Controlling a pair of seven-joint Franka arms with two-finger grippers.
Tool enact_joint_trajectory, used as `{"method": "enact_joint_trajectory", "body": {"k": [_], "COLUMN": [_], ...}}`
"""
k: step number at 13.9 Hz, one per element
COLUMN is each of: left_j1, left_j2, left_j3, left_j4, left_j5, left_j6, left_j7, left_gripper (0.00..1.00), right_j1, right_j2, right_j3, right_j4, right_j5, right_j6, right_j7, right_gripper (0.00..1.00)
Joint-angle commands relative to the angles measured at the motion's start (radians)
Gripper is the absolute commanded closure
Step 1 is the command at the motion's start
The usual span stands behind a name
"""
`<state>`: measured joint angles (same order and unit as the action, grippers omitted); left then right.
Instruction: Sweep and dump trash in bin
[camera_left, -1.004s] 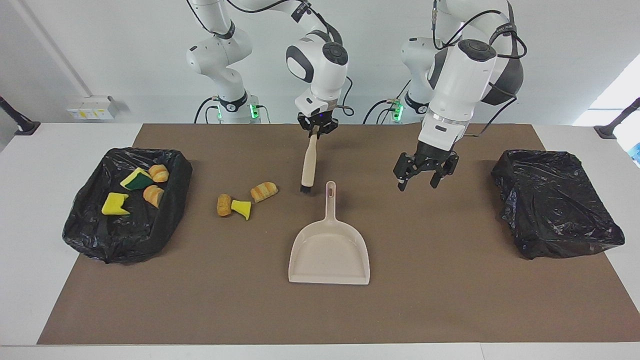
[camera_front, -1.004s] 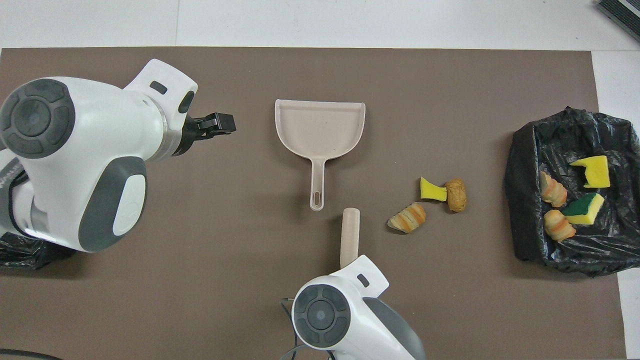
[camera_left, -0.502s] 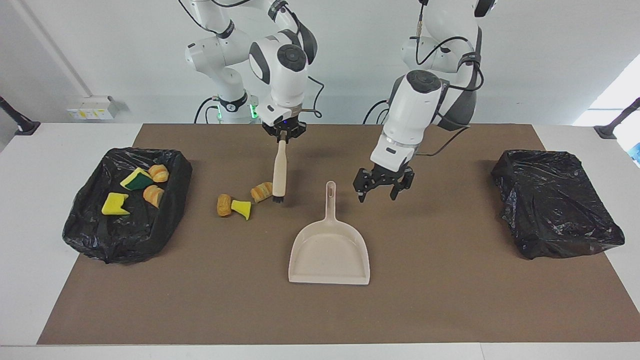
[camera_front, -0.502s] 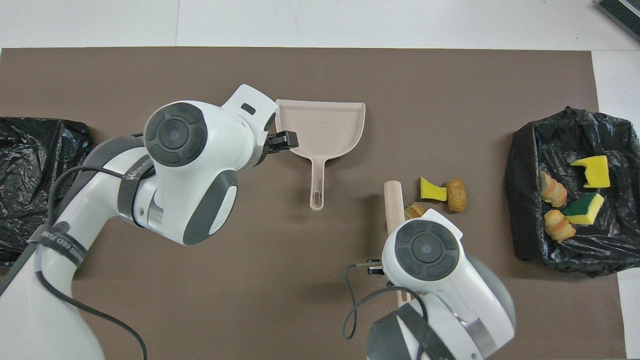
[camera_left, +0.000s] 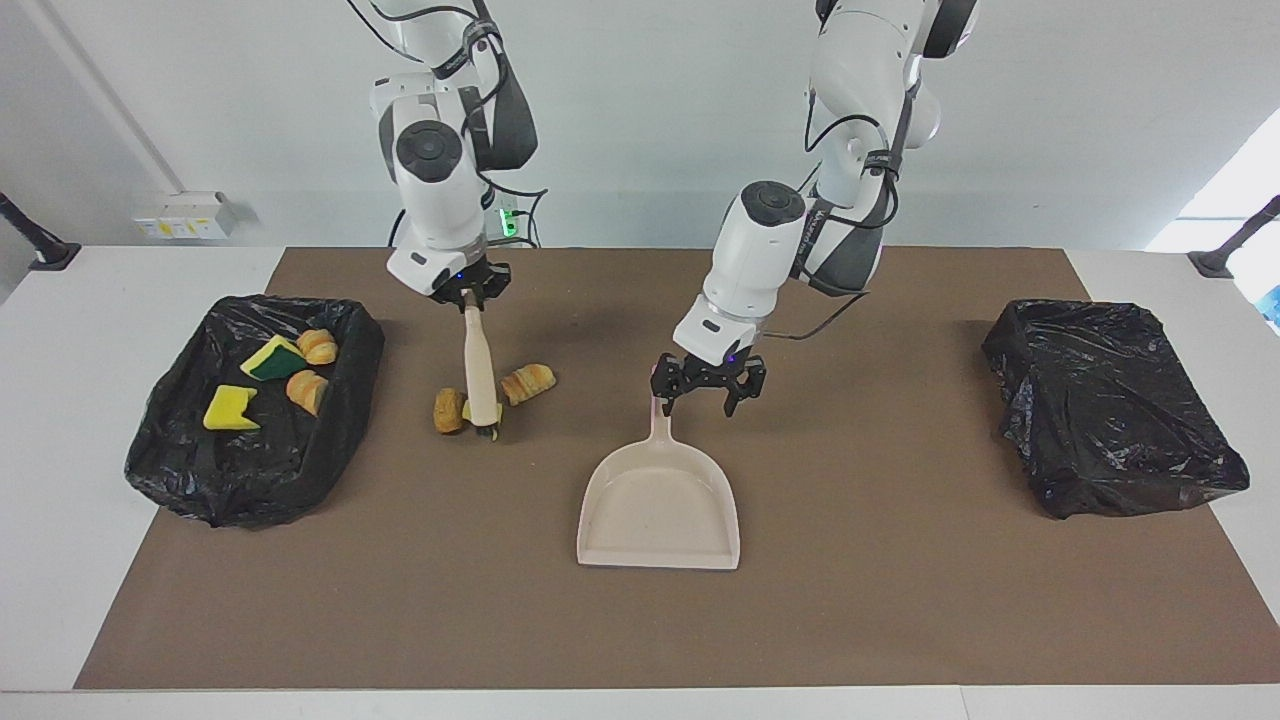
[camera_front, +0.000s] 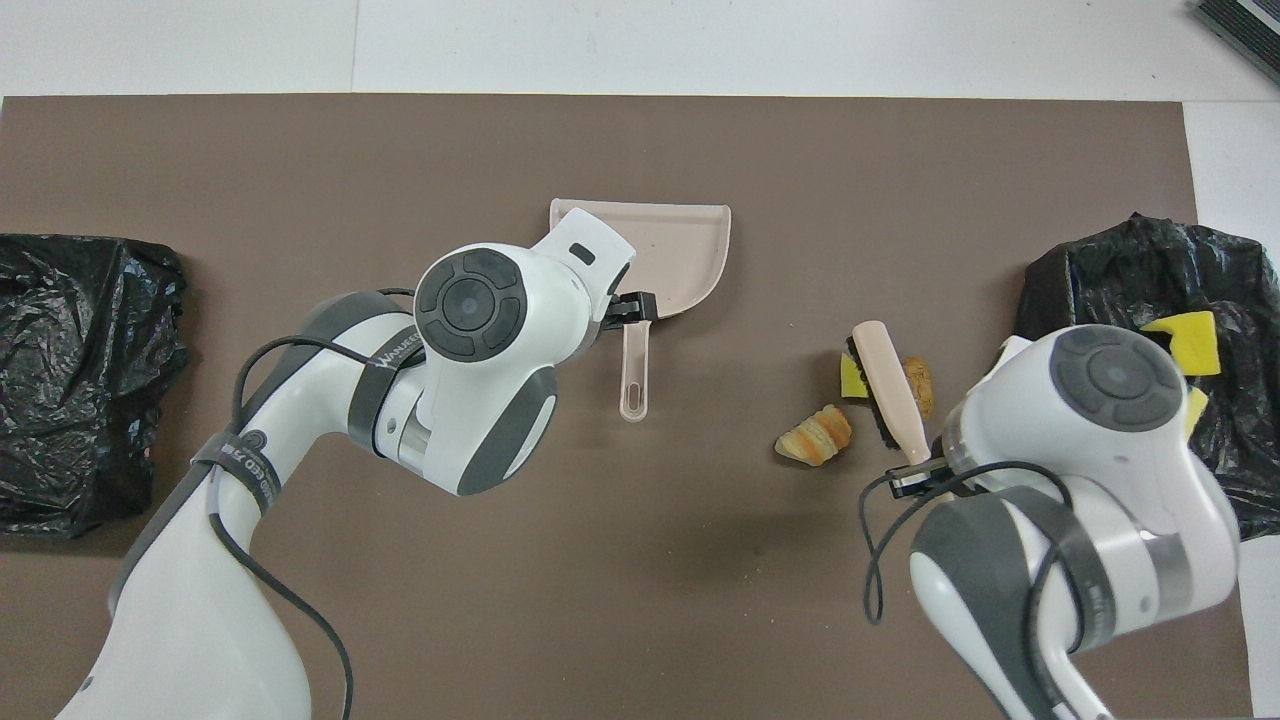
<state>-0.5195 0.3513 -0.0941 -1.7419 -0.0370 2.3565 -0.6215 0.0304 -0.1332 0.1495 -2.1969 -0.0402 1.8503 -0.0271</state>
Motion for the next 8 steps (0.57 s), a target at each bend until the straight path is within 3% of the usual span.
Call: {"method": "enact_joint_trajectory", "body": {"k": [1,6,7,8], "left_j1": [-0.058,-0.091,-0.103,-0.1], "left_j2": [0.052,0.06,0.057,0.057], "left_j3": [0.014,0.014,0.016,0.016], "left_j4": [0.021,-0.001,-0.013,-0.013], "left_j5": [0.019,0.042,0.043,0.045], "left_j6": [0.024,0.003,0.001,0.0], "left_j7": [0.0,0.034,0.036,0.037], "left_gripper": [0.0,0.0,0.08,0.31], "right_j1": [-0.127,-0.242,-0.248,-0.248], "right_j2": [-0.019,-0.016,-0.019,-0.022], "right_j3": [0.015,0.015,0.015,0.015], "right_j4": [-0.009,-0.044,-0.072,-0.093], "right_j5": [-0.015,-0.014,-0.014,-0.012], "right_j6": [0.023,0.082,0.119,0.142], "right_j7": [-0.172,-0.324,-0.326,-0.324], "right_gripper": [1.0,1.0,1.0,1.0]}}
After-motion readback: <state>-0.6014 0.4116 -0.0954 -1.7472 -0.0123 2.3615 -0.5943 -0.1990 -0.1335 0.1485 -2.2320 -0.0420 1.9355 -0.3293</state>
